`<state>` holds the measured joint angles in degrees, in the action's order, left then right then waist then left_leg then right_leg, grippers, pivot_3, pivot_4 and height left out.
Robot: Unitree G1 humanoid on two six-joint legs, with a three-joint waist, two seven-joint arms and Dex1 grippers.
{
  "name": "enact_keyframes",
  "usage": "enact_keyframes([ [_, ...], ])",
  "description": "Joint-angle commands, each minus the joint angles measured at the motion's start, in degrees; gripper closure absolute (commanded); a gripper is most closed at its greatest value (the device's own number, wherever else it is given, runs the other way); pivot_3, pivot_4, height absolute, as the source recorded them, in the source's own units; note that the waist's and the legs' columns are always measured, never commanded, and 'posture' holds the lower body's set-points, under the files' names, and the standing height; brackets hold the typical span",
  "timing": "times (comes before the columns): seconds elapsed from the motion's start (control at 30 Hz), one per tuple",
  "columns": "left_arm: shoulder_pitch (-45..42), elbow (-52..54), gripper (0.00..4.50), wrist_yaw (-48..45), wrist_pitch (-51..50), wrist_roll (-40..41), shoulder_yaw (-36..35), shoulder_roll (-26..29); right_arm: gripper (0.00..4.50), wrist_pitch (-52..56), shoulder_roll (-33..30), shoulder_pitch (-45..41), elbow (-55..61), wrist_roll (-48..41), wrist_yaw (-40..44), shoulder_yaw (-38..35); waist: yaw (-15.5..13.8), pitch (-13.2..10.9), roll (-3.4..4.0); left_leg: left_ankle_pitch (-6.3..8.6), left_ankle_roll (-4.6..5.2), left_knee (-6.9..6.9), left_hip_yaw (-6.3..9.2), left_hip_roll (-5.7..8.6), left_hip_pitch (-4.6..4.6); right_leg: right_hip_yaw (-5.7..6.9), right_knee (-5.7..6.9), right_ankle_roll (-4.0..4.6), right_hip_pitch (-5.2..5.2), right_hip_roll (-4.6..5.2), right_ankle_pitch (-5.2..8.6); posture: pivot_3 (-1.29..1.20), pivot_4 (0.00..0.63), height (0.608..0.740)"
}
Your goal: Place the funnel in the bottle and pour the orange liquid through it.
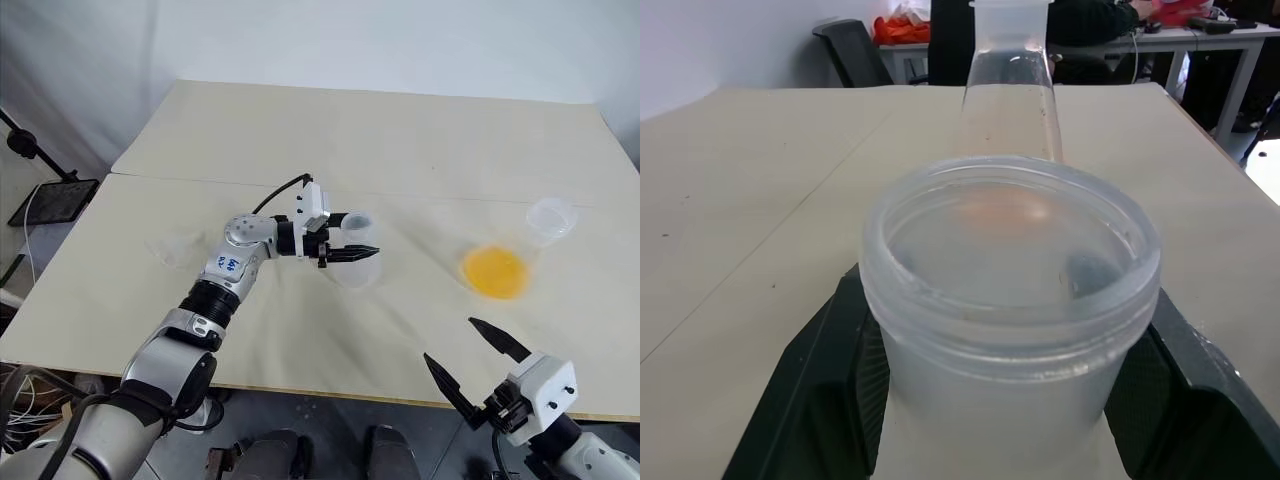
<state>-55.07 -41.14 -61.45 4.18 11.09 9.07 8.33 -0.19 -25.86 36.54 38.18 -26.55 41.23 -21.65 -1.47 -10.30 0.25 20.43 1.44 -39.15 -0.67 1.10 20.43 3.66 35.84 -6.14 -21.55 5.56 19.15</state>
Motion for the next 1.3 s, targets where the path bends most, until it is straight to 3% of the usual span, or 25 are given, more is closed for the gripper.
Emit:
enact_keyframes([
  [0.03, -0.3, 2.2, 1.08, -0.2, -1.1, 1.0, -1.3, -0.2, 0.0, -0.4, 0.0, -0.7, 2.6, -0.6, -1.0, -0.1, 0.0, 0.0, 0.0, 0.0, 0.0, 0.0, 0.0, 0.0, 0.0, 0.0, 0.0, 0.0, 0.0, 0.0, 0.0, 0.0, 0.15, 0.74],
  [0.13, -0.3, 3.3, 0.1, -1.0, -2.9, 2.6, -2.8, 0.2, 0.0, 0.9, -0.7, -2.4, 3.1, -0.8, -1.7, 0.3, 0.0, 0.0, 0.0, 0.0, 0.0, 0.0, 0.01, 0.0, 0.0, 0.0, 0.01, 0.0, 0.0, 0.0, 0.0, 0.0, 0.15, 0.74],
  [0.17, 0.0, 4.1, 0.02, -2.1, -4.4, 3.4, -3.1, 0.4, 0.0, 1.2, -0.9, -2.7, 3.2, -0.9, -1.8, 0.3, 0.0, 0.0, 0.0, 0.0, 0.0, 0.0, 0.0, -0.01, 0.0, 0.0, 0.01, 0.0, 0.0, 0.0, 0.0, 0.0, 0.15, 0.74],
  [0.33, 3.3, 7.5, 0.02, -9.8, -5.2, 6.2, -4.9, 5.8, 0.0, 3.6, -2.8, -6.2, 2.9, -1.8, -1.5, 0.7, 0.5, 0.0, 0.01, 0.0, 0.0, 0.0, 0.01, -0.06, -0.01, -0.01, 0.01, 0.0, 0.0, -0.01, 0.0, 0.0, 0.15, 0.74],
  [0.6, 12.9, 16.8, 0.02, -11.6, -8.2, 12.2, -12.4, 13.9, 0.0, 4.4, -5.0, -11.4, 0.2, -2.6, 0.5, 1.7, 0.2, 0.0, 0.01, -0.01, -0.01, -0.03, 0.12, -0.02, 0.0, 0.02, 0.05, 0.01, 0.01, 0.08, 0.0, 0.0, 0.15, 0.74],
  [0.97, 43.1, 43.1, 0.02, 2.8, -12.3, 16.9, -29.5, 23.6, 0.0, 5.0, -6.7, -22.0, -5.4, -3.5, 4.7, 7.0, 0.8, 0.0, 0.01, 0.0, -0.03, 0.0, 0.26, -0.09, -0.03, -0.02, 0.06, 0.02, 0.03, 0.18, 0.0, 0.0, 0.15, 0.74],
  [1.17, 66.4, 48.8, 0.02, 11.9, -8.7, 17.2, -46.4, 21.1, 0.0, 6.0, -6.7, -28.5, -10.0, -4.9, 7.6, 10.4, 1.7, 0.0, 0.0, 0.05, 0.02, 0.06, 0.27, -0.09, -0.07, -0.07, -0.03, 0.03, 0.08, 0.23, 0.0, 0.0, 0.15, 0.74],
  [1.3, 72.8, 49.3, 0.02, 15.4, -6.3, 17.6, -50.8, 19.2, 0.0, 5.5, -6.8, -30.9, -12.0, -4.5, 9.5, 12.2, 0.8, 0.0, -0.02, 0.07, 0.06, 0.06, 0.31, -0.11, -0.09, -0.06, -0.27, 0.07, 0.14, 0.28, 0.03, 0.0, 0.15, 0.74],
])
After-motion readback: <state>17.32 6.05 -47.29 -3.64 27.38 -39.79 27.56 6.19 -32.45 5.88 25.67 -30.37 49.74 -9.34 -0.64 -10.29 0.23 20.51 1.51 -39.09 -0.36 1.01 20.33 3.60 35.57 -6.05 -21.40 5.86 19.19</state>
